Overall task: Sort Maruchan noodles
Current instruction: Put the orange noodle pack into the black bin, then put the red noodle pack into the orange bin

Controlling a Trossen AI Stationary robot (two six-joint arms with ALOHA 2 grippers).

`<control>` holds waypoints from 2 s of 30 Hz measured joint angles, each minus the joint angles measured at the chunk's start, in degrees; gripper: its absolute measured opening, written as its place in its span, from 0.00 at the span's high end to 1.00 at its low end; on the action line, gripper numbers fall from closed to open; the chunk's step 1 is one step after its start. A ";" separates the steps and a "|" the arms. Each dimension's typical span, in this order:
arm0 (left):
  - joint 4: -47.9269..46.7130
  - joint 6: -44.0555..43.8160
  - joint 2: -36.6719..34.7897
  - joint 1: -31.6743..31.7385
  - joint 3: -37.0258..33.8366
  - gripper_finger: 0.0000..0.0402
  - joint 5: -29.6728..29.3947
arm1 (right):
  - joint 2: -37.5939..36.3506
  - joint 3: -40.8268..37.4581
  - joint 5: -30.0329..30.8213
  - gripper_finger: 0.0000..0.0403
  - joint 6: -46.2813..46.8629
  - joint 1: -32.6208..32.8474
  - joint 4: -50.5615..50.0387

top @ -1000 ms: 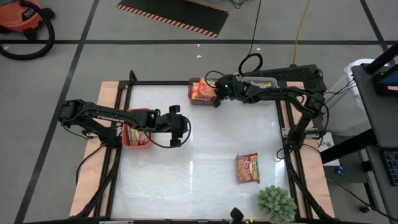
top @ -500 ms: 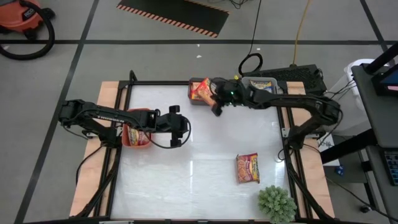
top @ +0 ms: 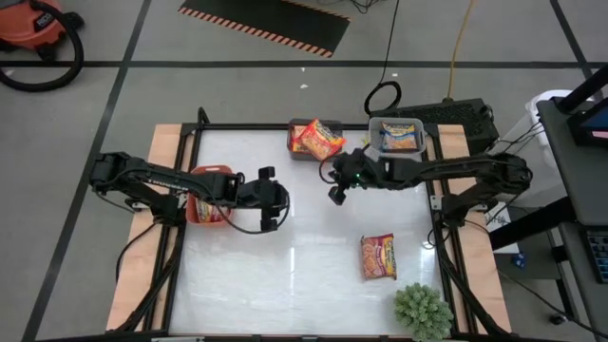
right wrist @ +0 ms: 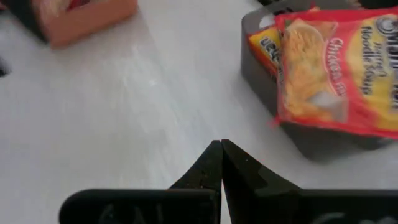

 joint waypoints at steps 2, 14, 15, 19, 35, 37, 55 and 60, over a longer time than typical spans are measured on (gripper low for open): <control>0.02 0.72 0.00 -0.81 0.00 0.55 0.04 | 1.92 -3.06 0.39 1.00 -0.01 -0.39 8.71; 3.45 1.95 0.00 -1.36 0.00 0.55 0.07 | 20.78 0.50 -12.25 1.00 -9.01 -11.09 21.86; 3.43 1.63 0.00 -1.35 0.00 0.55 0.05 | 21.65 1.01 -12.69 1.00 -9.77 -11.85 21.69; 1.73 -0.22 0.00 -1.43 0.00 0.55 0.04 | 23.07 2.08 -13.75 1.00 -13.51 -15.08 21.83; -2.46 -4.83 0.00 -6.85 0.00 0.55 1.33 | 21.05 2.16 -14.41 1.00 -15.44 -20.18 20.80; -2.65 -5.11 0.00 -7.43 0.00 0.55 1.32 | 19.60 2.17 -14.42 1.00 -14.88 -19.97 20.22; -2.34 -8.83 0.00 -9.73 0.00 0.55 1.31 | 6.21 2.16 -13.68 1.00 -15.46 -17.35 6.85; -1.62 -8.38 0.00 -9.69 0.00 0.55 1.31 | -2.99 2.16 -13.58 1.00 -8.48 -12.83 -4.47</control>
